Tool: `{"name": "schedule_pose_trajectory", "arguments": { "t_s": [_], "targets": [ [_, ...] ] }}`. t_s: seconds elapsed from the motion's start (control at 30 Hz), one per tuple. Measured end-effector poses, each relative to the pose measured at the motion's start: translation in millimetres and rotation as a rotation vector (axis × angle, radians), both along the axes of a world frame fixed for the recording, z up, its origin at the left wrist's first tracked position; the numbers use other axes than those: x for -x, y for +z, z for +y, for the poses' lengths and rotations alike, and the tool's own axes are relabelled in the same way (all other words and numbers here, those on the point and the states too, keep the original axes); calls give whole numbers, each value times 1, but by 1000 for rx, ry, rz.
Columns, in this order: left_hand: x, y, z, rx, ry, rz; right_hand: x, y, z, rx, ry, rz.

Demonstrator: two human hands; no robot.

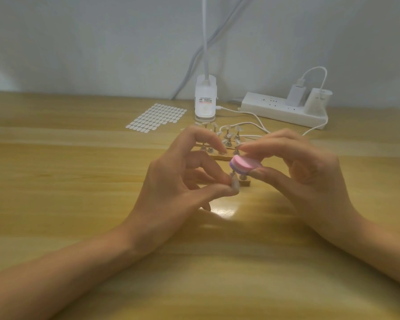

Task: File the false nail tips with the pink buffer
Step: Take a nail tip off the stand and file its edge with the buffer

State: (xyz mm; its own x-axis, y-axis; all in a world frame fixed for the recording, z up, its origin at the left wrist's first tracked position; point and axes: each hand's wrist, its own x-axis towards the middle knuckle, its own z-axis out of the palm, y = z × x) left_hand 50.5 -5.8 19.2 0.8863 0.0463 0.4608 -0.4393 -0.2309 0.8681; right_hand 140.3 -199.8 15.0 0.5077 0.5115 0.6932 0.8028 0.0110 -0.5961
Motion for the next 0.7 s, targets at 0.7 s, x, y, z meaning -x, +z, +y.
{"name": "schedule_pose_trajectory", "arguments": {
  "t_s": [0.7],
  "targets": [
    [-2, 0, 2, -15, 31, -24, 3, 4, 1, 100, -47, -203]
  ]
}}
